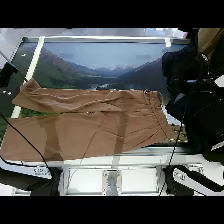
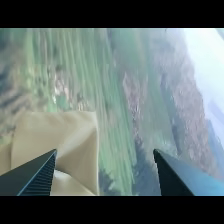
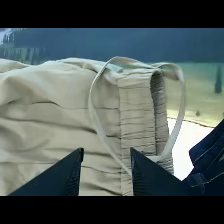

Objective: Fold the clothes and pants, and hang the long-sleeved shirts on hangers.

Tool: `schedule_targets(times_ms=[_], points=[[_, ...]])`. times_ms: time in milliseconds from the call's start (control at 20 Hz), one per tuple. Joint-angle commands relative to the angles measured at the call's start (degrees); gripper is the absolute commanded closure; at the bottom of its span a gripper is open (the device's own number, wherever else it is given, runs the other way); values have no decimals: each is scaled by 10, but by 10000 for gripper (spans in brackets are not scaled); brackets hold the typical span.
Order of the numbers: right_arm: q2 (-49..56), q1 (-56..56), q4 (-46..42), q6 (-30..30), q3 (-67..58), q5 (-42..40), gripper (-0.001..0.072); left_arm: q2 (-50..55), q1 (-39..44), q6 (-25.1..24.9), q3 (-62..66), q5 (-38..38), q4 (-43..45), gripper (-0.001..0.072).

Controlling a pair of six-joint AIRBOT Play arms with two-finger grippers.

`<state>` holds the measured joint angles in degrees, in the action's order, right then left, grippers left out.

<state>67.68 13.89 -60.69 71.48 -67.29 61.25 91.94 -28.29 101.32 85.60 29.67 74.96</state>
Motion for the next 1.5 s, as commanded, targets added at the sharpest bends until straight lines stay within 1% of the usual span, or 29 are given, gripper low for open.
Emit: schedule_targets(times_ms=[0,100,200,250,350,400,600,700,800,900,950,1000,1050,1200,1450], points=[[5,1,-28,30,0,-18,372,-20,-16,-26,0,78,17,-4],[13,10,-47,81,0,-28,371,-22,-26,-34,0,164,73,-3],[35,43,-19,91,0,-14,371,-22,-38,-26,0,215,132,-3],[49,61,0,90,0,-1,370,-22,-47,-5,0,226,152,-3],[79,80,24,90,-1,17,370,-19,-72,70,-2,224,161,-3],[94,80,24,87,-1,15,371,-12,-82,96,-2,223,161,-2],[153,67,41,85,-2,-9,370,25,-85,95,-2,249,160,-1],[184,67,62,64,-2,-8,362,44,-83,95,-2,259,157,-1],[210,67,104,23,-2,-10,361,60,-83,95,-2,264,154,0],[233,67,141,8,-3,-28,361,75,-83,102,-2,265,144,1],[245,67,148,8,-9,-28,361,82,-83,118,-2,265,144,40],[257,67,148,8,-16,-27,361,86,-82,133,-2,265,144,93],[268,65,150,6,-25,-22,361,90,-81,140,-2,265,143,99],[291,40,152,-26,-47,-25,361,96,-71,142,-2,263,143,98],[333,7,153,-29,-85,-33,361,109,-56,142,-2,261,143,98]])
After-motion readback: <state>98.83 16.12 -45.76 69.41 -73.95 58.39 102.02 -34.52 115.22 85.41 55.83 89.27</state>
